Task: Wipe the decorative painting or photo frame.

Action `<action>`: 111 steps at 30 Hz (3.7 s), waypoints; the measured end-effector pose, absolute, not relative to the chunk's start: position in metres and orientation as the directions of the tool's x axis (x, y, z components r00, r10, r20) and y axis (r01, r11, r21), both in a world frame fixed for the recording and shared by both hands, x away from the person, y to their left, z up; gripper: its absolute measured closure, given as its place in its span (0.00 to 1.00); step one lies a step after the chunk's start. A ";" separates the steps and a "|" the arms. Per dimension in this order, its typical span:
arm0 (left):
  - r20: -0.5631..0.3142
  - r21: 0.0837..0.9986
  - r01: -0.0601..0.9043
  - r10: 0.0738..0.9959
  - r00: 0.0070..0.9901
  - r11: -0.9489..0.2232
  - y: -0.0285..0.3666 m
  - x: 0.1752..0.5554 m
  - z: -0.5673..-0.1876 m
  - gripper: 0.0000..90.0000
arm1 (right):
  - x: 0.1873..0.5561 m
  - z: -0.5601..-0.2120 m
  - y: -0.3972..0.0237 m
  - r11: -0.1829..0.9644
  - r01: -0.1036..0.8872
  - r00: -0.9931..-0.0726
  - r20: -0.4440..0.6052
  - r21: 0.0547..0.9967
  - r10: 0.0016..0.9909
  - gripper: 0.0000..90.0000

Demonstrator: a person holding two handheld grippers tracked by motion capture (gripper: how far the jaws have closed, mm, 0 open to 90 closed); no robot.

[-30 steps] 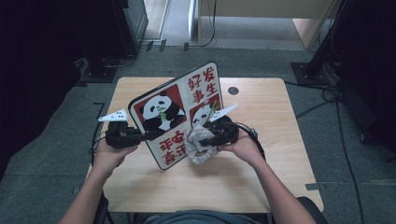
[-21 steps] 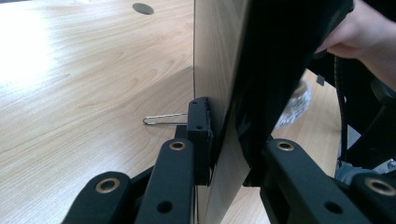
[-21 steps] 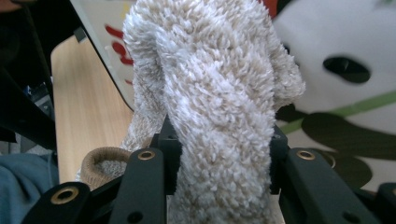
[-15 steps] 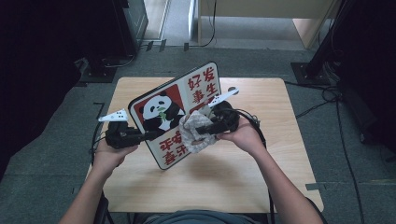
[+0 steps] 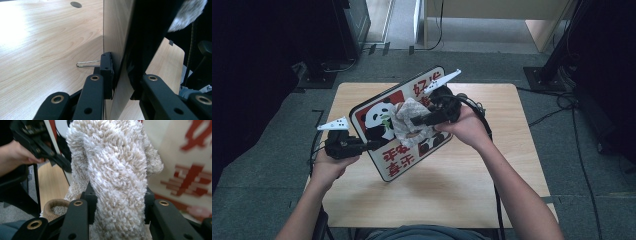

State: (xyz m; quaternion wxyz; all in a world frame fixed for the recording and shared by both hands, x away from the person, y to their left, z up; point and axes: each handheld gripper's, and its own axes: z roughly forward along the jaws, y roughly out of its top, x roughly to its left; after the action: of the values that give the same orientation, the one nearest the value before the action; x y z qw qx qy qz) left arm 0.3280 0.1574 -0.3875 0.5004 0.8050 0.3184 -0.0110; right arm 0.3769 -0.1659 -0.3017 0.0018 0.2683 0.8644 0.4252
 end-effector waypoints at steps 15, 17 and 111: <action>-0.338 0.798 0.525 0.503 0.796 -0.296 0.157 0.328 -0.387 0.88 | 0.384 -0.256 -0.142 0.490 0.413 -0.869 0.173 0.767 0.463 0.70; -0.337 0.798 0.525 0.503 0.796 -0.297 0.157 0.328 -0.387 0.88 | 0.386 -0.258 -0.140 0.493 0.416 -0.869 0.174 0.764 0.463 0.70; -0.339 0.798 0.524 0.497 0.799 -0.298 0.158 0.328 -0.388 0.88 | 0.355 -0.413 -0.156 0.530 0.461 -0.870 0.243 0.712 0.430 0.68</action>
State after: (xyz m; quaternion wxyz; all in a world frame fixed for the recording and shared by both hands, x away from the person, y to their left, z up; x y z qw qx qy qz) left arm 0.3278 0.1582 -0.3879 0.5003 0.8056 0.3170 -0.0134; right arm 0.3552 -0.1562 -0.4128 -0.0186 0.2546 0.8746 0.4123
